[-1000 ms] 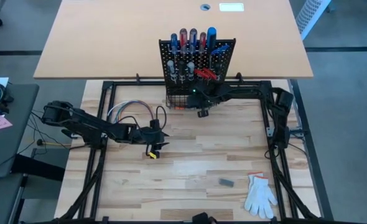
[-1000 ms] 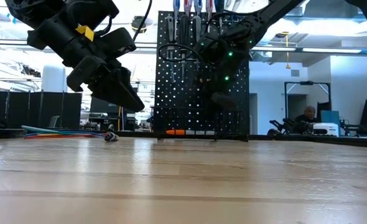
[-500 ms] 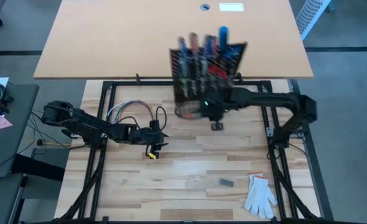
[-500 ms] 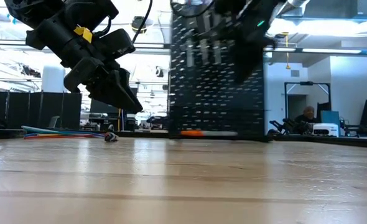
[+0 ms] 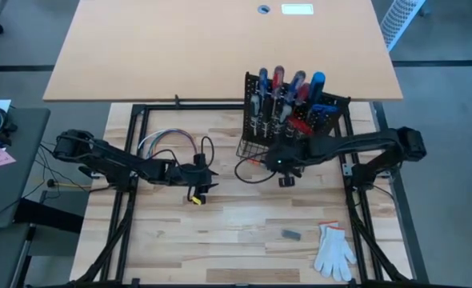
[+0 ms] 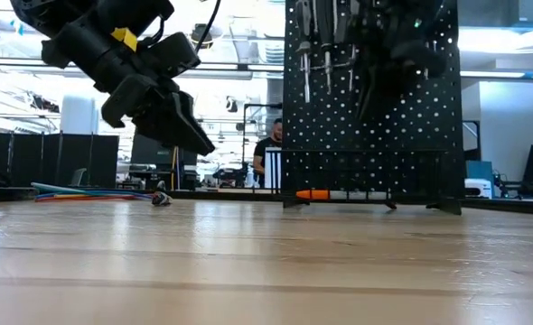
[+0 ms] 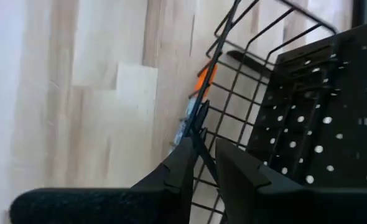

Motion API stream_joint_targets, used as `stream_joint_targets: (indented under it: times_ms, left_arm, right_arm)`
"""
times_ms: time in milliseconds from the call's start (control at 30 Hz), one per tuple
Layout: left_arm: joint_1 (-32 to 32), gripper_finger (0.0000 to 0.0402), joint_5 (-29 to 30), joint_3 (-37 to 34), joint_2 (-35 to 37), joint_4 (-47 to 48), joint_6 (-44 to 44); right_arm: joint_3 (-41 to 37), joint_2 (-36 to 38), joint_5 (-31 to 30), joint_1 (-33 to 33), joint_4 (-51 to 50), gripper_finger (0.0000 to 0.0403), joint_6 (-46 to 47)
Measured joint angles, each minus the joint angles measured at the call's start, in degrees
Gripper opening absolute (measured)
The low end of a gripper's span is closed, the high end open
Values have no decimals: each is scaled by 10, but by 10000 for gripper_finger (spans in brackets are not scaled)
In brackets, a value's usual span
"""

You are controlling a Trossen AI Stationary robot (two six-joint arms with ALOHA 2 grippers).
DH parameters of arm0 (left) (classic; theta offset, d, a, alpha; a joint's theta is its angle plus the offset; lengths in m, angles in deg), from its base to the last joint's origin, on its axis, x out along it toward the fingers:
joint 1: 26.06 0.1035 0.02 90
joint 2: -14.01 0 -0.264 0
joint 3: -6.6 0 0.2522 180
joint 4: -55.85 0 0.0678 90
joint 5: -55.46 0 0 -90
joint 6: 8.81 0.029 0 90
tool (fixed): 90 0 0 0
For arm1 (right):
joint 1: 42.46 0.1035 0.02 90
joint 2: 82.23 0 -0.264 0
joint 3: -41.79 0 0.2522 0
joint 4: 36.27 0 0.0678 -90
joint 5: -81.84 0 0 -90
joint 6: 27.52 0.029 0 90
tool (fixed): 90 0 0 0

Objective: Hang tools onto peg board
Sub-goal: Adjust the black peg board

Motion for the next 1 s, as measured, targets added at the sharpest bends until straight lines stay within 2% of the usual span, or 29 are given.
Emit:
stream_joint_targets:
  times_ms: [267,367,567,667,1000]
  left_arm:
    - [0,155,0,6,0,7,-6]
    - [0,155,0,6,0,7,-9]
    - [-1,155,-1,6,0,7,-13]
    - [-1,155,-1,6,0,7,-14]
    - [-1,155,-1,6,0,5,-12]
  right_arm:
    - [0,-5,11,-25,15,79,-24]
    - [0,-4,13,-27,17,107,-32]
    - [0,-6,13,-23,60,188,-58]
    - [0,-6,3,-24,84,211,-80]
    - [-1,-7,7,-23,121,203,-107]
